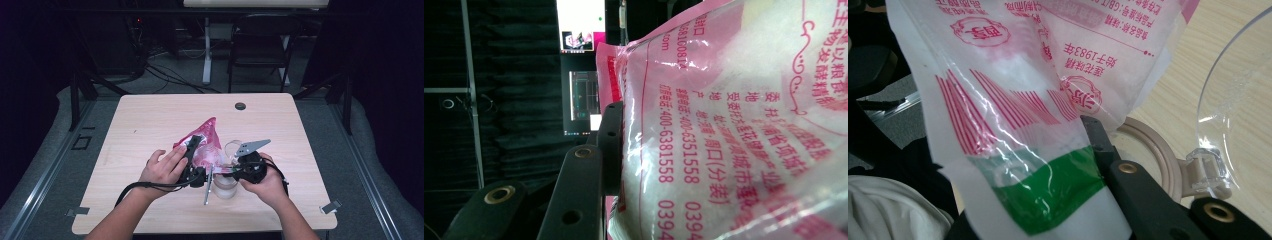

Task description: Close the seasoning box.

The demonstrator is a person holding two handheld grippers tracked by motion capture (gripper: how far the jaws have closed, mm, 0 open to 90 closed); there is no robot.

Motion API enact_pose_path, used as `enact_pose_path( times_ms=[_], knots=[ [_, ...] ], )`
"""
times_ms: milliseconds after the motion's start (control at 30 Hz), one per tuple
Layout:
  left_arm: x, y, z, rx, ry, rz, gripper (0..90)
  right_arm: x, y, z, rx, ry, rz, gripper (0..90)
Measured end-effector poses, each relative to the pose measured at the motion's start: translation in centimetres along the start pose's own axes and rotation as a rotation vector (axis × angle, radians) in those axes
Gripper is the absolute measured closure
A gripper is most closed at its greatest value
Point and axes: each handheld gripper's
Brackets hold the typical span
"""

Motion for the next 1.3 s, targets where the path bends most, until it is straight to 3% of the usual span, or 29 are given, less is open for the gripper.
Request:
enact_pose_path(
  times_ms=[567, 867, 900, 1300],
  knots=[
    [-0.31, 0.01, 0.23, -0.019, -0.014, -0.024, 67.2, 0.13, 0.03, -0.04, 0.007, 0.0, 0.011, 90.0],
    [-0.49, 0.17, 0.4, -0.007, -0.018, -0.011, 67.2, 0.16, 0.22, -0.02, 0.007, 0.0, 0.006, 90.0],
    [-0.49, 0.12, 0.42, -0.025, -0.027, -0.027, 67.2, 0.17, 0.22, -0.01, 0.007, -0.001, 0.005, 90.0],
    [-0.74, 0.16, 0.54, -0.009, -0.037, -0.02, 67.1, 0.23, 0.47, -0.01, 0.008, 0.0, 0.007, 90.0]
  ],
)
Point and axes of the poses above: each handheld gripper's, and its own axes: y roughly backward along the jaws, x roughly out of its underside, z roughly to its left
